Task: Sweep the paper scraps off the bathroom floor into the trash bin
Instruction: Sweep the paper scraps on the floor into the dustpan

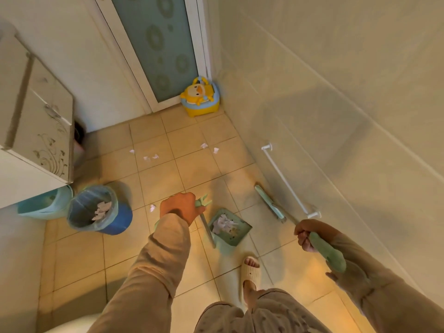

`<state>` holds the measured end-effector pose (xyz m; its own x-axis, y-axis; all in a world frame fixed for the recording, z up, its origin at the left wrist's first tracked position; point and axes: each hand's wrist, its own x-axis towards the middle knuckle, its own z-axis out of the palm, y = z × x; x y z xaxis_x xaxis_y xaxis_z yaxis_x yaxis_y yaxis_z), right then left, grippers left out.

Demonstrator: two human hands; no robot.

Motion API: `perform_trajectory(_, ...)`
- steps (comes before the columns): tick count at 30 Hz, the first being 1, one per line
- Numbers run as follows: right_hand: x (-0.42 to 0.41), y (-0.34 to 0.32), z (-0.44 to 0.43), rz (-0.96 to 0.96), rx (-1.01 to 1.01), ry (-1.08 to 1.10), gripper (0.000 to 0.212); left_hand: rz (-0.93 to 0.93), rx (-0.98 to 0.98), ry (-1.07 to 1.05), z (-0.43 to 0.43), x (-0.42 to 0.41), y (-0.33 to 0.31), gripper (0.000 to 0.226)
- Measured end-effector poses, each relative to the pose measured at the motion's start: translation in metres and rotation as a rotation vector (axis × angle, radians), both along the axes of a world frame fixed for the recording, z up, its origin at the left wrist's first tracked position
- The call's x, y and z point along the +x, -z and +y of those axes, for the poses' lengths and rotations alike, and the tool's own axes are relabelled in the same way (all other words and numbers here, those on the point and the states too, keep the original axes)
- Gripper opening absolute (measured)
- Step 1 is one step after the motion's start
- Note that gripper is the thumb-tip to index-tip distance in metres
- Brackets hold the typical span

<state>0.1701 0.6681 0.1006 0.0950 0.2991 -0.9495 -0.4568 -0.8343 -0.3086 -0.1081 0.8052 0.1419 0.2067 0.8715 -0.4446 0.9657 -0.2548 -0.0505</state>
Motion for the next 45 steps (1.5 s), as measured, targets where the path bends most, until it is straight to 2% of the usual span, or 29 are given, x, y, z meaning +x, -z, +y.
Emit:
perform_trajectory(12, 0.01, 0.002, 0.075, -0.127, 0.035, -0.065, 0.038, 0.003, -0.06, -0.018, 0.051, 0.04, 0.011, 0.045)
perform_trajectory(18, -0.003, -0.02, 0.071, -0.079, 0.144, -0.163, 0.024, 0.003, -0.066, -0.043, 0.075, 0.036, 0.012, 0.048)
perform_trajectory(21, 0.006, -0.029, 0.065, 0.001, 0.16, -0.144, 0.02, -0.001, -0.054, -0.034, 0.08, 0.033, 0.013, 0.048)
perform_trajectory(23, 0.018, -0.029, 0.068, -0.015, 0.08, -0.237, 0.026, -0.006, -0.051, -0.026, 0.082, 0.035, 0.013, 0.046)
perform_trajectory(26, 0.036, -0.022, 0.089, -0.009, -0.193, -0.462, 0.061, -0.015, -0.064, -0.022, 0.085, 0.037, 0.012, 0.043)
perform_trajectory(28, 0.047, -0.022, 0.1, 0.029, -0.238, -0.585, 0.064, -0.022, -0.054, -0.012, 0.085, 0.036, 0.013, 0.044)
perform_trajectory(30, 0.053, -0.023, 0.105, 0.04, -0.241, -0.615, 0.06, -0.035, -0.041, -0.005, 0.085, 0.034, 0.013, 0.046)
perform_trajectory(33, 0.049, -0.019, 0.101, 0.069, -0.275, -0.584, 0.062, -0.045, -0.041, -0.011, 0.085, 0.033, 0.015, 0.048)
perform_trajectory(36, 0.033, -0.011, 0.099, 0.02, -0.28, -0.619, 0.065, -0.043, -0.056, -0.008, 0.084, 0.033, 0.017, 0.048)
perform_trajectory(38, 0.023, -0.007, 0.097, -0.029, -0.268, -0.628, 0.058, -0.04, -0.056, 0.0, 0.082, 0.031, 0.017, 0.046)
perform_trajectory(42, 0.01, 0.004, 0.094, -0.016, -0.217, -0.466, 0.052, -0.047, -0.066, 0.005, 0.075, 0.023, 0.018, 0.047)
perform_trajectory(45, -0.008, 0.009, 0.092, 0.002, -0.164, -0.289, 0.033, -0.057, -0.076, -0.02, 0.066, 0.01, 0.017, 0.044)
